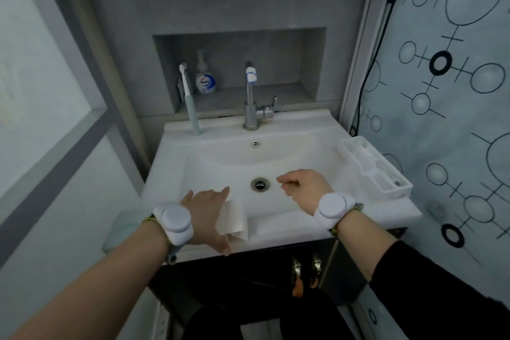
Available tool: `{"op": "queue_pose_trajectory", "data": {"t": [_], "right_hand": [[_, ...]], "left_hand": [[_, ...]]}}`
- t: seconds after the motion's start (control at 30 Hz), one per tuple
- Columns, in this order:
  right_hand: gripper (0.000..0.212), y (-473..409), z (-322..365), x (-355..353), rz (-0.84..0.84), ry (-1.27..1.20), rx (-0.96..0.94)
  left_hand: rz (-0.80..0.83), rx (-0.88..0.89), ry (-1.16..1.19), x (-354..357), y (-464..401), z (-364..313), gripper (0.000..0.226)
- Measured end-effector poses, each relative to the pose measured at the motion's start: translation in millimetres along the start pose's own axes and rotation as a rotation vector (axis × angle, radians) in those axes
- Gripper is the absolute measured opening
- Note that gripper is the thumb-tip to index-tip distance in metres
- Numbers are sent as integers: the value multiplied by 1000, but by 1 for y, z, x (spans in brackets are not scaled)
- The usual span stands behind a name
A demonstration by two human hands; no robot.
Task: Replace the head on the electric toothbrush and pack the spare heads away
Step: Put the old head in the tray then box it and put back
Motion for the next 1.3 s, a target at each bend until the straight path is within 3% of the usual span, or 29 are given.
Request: {"op": "queue_pose_trajectory", "data": {"t": [0.2, 0.33, 0.5, 0.63, 0.77, 0.87, 1.0, 1.17, 1.3], "right_hand": [[26, 34, 35, 35, -37, -220, -53], [30, 35, 50, 36, -149, -378, -30], [18, 32, 60, 37, -77, -640, 14], [22, 29, 55, 41, -87, -809, 51], [34, 24, 57, 36, -113, -875, 32], [39, 23, 63, 32, -138, -828, -13], [44, 24, 81, 23, -77, -628, -121], [34, 21, 94, 19, 80, -478, -151], [24, 17, 96, 20, 170, -457, -139]], "left_hand": [[-215, 66, 365, -33, 10, 1, 121], [-353, 106, 518, -58, 14, -3, 117], [-432, 138, 640, -62, 10, -8, 113], [-453, 189, 611, -61, 7, -16, 104], [-620, 125, 538, -70, 6, -18, 84], [-762, 108, 631, -79, 11, -17, 67], [-805, 194, 810, -86, 15, -15, 55], [-871, 345, 793, -88, 23, -19, 47], [-901, 354, 791, -88, 29, -19, 35]]}}
Point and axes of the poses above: each hand's wrist, its own y-axis away from the middle knuckle, its own x-axis out of the palm, z = x × y, the point moved 7 cm from there along -y, towards the middle knuckle, and after that the axes turned 2 degrees about y, right-handed, at the moved point
